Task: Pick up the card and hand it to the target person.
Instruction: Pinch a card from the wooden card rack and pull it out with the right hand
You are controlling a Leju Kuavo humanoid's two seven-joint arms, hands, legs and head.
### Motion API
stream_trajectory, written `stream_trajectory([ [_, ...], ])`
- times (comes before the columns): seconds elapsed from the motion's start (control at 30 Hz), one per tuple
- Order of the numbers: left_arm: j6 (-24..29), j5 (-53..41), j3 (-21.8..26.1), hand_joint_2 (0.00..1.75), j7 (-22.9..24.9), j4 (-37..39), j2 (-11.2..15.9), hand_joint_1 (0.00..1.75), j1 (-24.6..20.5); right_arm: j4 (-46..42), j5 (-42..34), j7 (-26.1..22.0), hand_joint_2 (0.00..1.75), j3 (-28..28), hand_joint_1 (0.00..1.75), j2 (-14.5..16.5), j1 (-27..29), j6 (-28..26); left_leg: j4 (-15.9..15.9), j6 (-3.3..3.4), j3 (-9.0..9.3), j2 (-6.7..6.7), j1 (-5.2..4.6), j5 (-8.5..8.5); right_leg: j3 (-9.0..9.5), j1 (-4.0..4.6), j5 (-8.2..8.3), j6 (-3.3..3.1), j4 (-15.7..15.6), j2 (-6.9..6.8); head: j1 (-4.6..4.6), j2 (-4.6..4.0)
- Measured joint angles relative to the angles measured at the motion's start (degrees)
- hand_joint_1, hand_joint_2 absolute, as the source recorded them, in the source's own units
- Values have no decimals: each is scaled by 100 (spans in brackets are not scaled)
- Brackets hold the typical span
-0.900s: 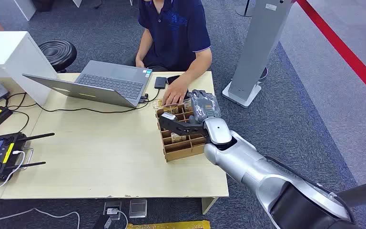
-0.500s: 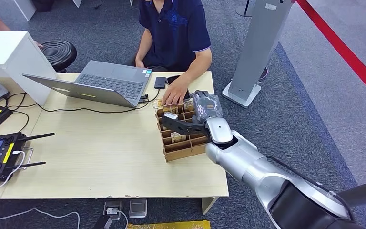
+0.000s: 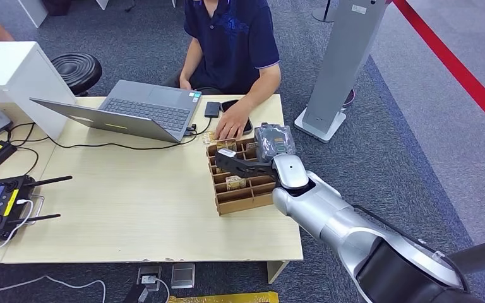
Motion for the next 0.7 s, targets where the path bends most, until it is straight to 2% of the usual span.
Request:
stream_trajectory([
  [0.13,4,11,0,0,-10,0,0,0,0,2,26,-3,175,2,124,9,-24,5,0,0,0,0,0,0,0,0,0,0,0,0,-1,0],
  [0.47,10,37,0,0,-30,-1,0,0,1,24,52,6,175,42,140,47,-41,-7,0,0,0,0,0,0,0,0,0,0,0,0,0,0],
  [0.6,10,34,-2,175,-53,0,0,0,1,30,51,14,175,46,140,53,-41,-15,0,0,0,0,0,0,0,0,0,0,0,0,0,0],
  [0.7,34,-26,-15,175,-78,0,0,0,0,32,49,16,175,46,140,55,-41,-21,0,0,1,0,0,0,0,0,0,0,0,1,-1,0],
])
